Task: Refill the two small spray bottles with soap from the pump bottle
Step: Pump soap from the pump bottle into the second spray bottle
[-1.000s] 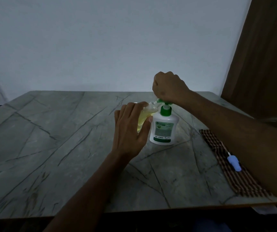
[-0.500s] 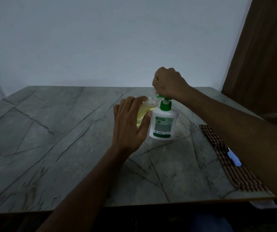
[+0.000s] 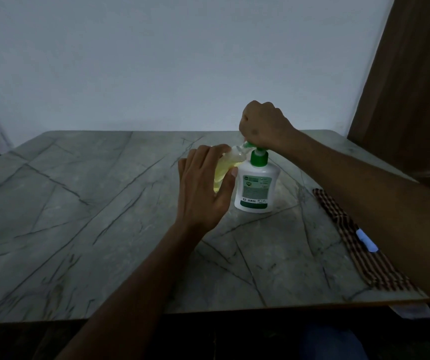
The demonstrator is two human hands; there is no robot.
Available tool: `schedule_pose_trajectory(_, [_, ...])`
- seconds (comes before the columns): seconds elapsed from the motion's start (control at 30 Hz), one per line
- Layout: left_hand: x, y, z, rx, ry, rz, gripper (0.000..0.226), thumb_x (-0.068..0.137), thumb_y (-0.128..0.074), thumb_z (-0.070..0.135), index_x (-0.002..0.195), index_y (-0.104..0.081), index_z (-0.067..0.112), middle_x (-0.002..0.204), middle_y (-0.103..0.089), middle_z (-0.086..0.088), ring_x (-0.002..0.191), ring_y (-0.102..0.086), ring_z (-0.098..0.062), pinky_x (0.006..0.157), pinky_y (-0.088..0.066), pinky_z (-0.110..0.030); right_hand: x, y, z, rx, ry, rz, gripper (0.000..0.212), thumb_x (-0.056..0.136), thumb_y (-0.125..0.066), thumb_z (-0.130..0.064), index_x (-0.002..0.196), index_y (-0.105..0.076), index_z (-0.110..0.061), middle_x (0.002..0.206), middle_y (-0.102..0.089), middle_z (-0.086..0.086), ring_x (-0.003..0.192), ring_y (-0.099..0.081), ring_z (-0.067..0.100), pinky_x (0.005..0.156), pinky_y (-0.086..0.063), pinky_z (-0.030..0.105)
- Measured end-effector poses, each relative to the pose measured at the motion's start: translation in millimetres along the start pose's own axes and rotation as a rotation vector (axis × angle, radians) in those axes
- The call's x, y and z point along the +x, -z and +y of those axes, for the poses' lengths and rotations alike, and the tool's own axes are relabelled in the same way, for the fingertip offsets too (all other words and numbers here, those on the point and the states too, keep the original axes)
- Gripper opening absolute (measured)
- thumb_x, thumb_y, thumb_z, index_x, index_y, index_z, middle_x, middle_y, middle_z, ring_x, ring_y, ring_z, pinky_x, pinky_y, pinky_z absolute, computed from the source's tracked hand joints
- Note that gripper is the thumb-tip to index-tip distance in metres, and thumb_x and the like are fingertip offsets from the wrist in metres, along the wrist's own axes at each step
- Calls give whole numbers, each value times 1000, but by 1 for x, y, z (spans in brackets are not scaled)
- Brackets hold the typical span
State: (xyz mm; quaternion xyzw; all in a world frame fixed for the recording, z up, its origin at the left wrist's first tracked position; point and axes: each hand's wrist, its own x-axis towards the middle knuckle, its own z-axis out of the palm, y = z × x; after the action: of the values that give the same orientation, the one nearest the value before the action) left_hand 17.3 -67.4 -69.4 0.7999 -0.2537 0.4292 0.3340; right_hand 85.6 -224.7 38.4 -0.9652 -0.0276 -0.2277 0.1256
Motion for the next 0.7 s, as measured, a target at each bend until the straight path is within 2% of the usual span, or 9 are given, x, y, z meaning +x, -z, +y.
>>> schedule_pose_trajectory(0.13, [0,-1,-1,-13,8,-1,34,95,-54,36,119,-62,14,113,-62,0,101,-53,-16,86,-38,-35,0,5,-1,-4,24,-14,17,96,-57,-18,99,-66,-3,95,-66,13,83,-65,30,77,-58,42])
schedule_pose_trajectory(0.27, [1,1,1,-18,0,2,34,95,-54,36,119,-62,13,112,-62,0,100,-53,-16,87,-35,-31,2,9,0,7,35,7,17,94,-56,-16,96,-66,-2,94,-69,15,84,-68,32,77,-59,43])
schedule_pose_trajectory(0.4, [0,0,0,-12,-5,2,34,93,-55,35,118,-62,13,111,-62,0,100,-53,-17,87,-35,-31,-3,-1,1,34,-5,-13,17,97,-56,-18,102,-66,-5,98,-69,13,87,-68,30,81,-61,43])
schedule_pose_trajectory(0.6, [0,0,0,-15,-4,7,33,94,-56,34,119,-62,13,111,-62,0,99,-53,-16,86,-39,-38,0,9,-2,-14,35,4,16,97,-55,-17,95,-64,-4,93,-67,12,81,-65,29,72,-55,39])
schedule_pose_trajectory(0.7, [0,-1,-1,-15,-8,13,32,94,-58,33,119,-62,13,111,-62,0,100,-53,-16,86,-39,-38,-1,8,-2,16,27,-3,17,95,-53,-17,97,-65,-4,96,-68,14,84,-66,31,78,-59,42])
